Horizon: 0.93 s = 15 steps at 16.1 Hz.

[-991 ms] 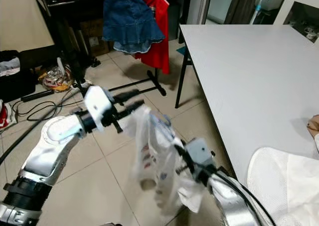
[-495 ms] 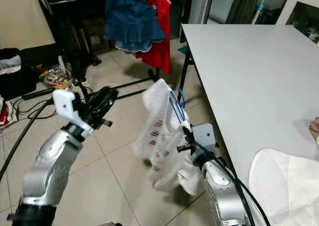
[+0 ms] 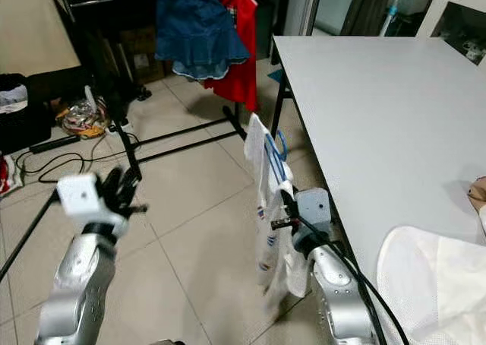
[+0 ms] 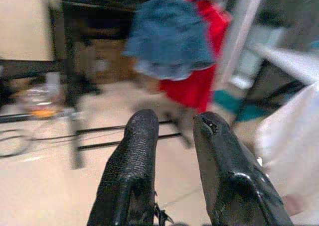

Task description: Hang hanger

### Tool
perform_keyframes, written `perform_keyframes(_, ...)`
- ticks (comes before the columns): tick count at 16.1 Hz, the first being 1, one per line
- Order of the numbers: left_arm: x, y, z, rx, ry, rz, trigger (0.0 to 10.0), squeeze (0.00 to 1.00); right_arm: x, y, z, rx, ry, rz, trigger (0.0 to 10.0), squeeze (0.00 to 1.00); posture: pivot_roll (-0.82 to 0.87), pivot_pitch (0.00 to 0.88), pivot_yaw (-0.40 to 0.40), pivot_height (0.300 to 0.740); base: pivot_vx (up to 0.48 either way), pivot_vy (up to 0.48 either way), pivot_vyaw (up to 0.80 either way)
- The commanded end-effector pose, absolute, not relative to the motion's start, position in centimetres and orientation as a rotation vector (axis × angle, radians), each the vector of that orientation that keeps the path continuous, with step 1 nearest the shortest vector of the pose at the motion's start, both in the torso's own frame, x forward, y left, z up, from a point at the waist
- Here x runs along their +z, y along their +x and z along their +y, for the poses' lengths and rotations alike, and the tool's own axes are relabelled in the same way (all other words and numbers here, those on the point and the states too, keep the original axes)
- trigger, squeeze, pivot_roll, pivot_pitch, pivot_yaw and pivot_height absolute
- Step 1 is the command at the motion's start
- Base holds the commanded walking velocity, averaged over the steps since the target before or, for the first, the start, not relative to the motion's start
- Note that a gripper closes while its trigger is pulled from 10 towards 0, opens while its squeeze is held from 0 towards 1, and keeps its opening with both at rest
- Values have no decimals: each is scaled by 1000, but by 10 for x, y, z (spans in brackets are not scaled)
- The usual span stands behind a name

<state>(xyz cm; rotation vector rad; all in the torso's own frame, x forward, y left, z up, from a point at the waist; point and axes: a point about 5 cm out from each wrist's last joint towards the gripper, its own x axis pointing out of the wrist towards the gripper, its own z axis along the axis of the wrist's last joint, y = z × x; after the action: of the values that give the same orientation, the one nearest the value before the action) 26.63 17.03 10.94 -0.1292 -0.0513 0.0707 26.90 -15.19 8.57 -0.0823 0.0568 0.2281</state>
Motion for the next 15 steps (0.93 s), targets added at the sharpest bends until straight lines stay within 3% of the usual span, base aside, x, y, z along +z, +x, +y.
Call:
perform_keyframes(1, 101, 263, 175, 119, -87, -24, 10000, 0, 93, 268, -147, 243, -89, 3, 10000, 0, 97, 57, 4, 740, 0, 0, 0)
perform_keyframes(9, 103, 264, 159, 130, -70, -43, 10000, 0, 94, 268, -144, 267, -91, -4, 10000, 0, 118, 82, -14, 740, 0, 0, 800)
perform_keyframes(15, 95, 261, 157, 179, -83, -38, 10000, 0, 96, 273, -140, 340, -105, 12, 10000, 0, 126, 100, -79, 740, 0, 0, 0)
